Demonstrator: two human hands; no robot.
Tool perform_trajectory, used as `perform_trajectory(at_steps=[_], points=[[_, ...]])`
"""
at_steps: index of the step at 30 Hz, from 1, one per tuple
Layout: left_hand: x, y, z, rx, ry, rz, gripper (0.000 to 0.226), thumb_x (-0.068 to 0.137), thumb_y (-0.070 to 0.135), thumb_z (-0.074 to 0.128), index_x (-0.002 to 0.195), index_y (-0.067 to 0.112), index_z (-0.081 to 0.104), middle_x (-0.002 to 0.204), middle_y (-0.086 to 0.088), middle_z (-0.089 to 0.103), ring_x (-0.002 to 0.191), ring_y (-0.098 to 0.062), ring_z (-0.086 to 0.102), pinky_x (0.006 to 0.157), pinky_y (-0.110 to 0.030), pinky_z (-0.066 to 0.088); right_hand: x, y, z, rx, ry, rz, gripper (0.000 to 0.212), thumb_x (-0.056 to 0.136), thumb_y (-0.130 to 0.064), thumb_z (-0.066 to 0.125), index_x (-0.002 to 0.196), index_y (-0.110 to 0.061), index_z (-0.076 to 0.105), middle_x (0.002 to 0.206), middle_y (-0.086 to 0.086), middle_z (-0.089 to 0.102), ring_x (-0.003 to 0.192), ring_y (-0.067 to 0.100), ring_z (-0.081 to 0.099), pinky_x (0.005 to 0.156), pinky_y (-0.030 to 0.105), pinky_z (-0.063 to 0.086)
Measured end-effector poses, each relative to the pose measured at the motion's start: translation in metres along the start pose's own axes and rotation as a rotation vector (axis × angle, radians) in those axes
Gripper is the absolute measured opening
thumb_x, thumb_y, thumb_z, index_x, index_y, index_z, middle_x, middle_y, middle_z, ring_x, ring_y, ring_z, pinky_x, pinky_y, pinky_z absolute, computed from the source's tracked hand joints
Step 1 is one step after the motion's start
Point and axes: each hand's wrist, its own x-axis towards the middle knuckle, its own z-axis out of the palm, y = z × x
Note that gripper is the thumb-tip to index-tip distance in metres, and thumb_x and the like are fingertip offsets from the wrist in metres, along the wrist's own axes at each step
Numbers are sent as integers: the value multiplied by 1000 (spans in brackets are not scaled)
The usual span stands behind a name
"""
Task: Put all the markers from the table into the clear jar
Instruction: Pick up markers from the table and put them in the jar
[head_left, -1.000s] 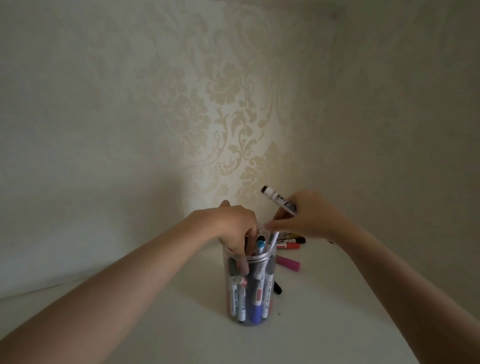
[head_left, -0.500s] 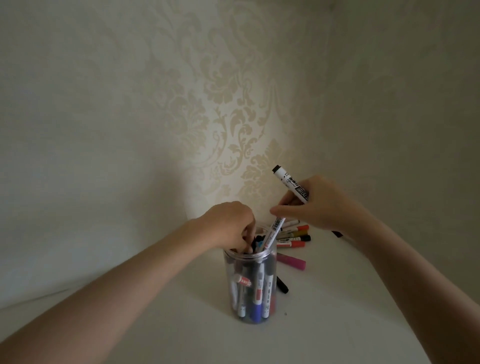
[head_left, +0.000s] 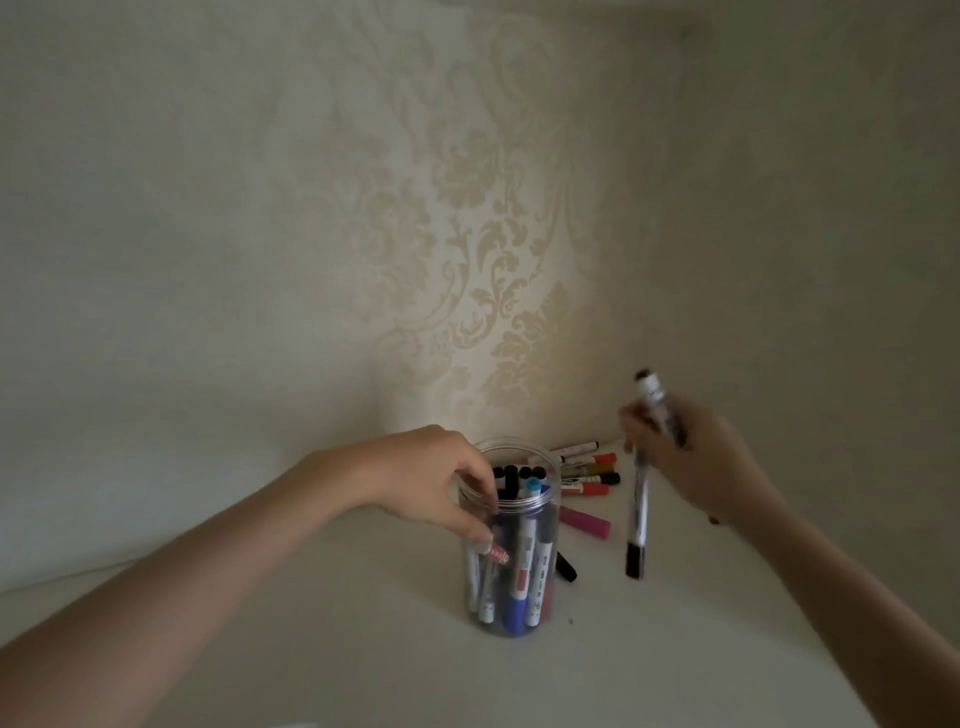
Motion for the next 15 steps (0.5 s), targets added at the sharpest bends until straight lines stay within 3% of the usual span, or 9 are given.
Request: perform_trajectory(at_steps=[1, 3, 5, 7, 8, 10, 12, 15], points=[[1, 1, 1, 19, -9, -12, 32, 76, 48, 79, 103, 33, 72, 112, 19, 69, 98, 10, 59, 91, -17, 46, -6, 10, 12, -106, -61, 2, 12, 90, -35, 63, 89, -23, 61, 73, -1, 68, 60, 15, 62, 53, 24, 45], [7, 6, 3, 79, -75, -43, 33, 74, 54, 77, 98, 32, 71, 107, 15, 71, 102, -5, 64, 94, -32, 51, -19, 33, 34, -240, -151, 21, 16, 88, -37, 66, 87, -27, 54, 71, -4, 65, 60, 12, 59, 52, 23, 42], [14, 15, 3, 80, -194, -90, 31, 76, 52, 77, 97, 31, 70, 105, 7, 72, 80, -12, 68, 78, -31, 57, -30, 48, 50, -270, -207, 63, 14, 89, -36, 64, 88, -28, 53, 72, -7, 65, 62, 9, 60, 55, 22, 44], [21, 23, 0, 83, -310, -139, 29, 80, 44, 76, 102, 27, 70, 98, 0, 69, 51, -11, 55, 54, -22, 49, -38, 59, 61, -242, -221, 90, 15, 89, -38, 64, 87, -26, 56, 72, -6, 67, 64, 10, 62, 58, 23, 47], [23, 26, -3, 98, -334, -158, 29, 81, 41, 76, 104, 24, 70, 94, -1, 66, 47, -11, 50, 50, -21, 45, -41, 62, 63, -238, -221, 93, 17, 88, -40, 64, 84, -26, 56, 71, -5, 68, 63, 10, 63, 58, 22, 47], [26, 30, -11, 144, -293, -142, 29, 82, 39, 76, 104, 22, 70, 95, 2, 67, 53, -12, 56, 54, -23, 50, -42, 66, 66, -254, -219, 86, 21, 87, -44, 65, 78, -27, 54, 69, -4, 67, 60, 9, 60, 52, 18, 40], [24, 35, -21, 174, -125, -93, 26, 82, 42, 73, 99, 22, 72, 96, 8, 71, 73, -10, 64, 69, -27, 55, -41, 71, 70, -285, -225, 97, 24, 86, -46, 65, 80, -25, 56, 70, -5, 66, 59, 8, 57, 49, 16, 36], [23, 45, -30, 198, 19, -8, 25, 85, 49, 67, 89, 25, 72, 79, 18, 63, 74, 0, 57, 63, -19, 44, -39, 80, 84, -296, -273, 186, 22, 87, -47, 64, 88, -25, 59, 71, -11, 62, 60, 4, 56, 49, 14, 36]])
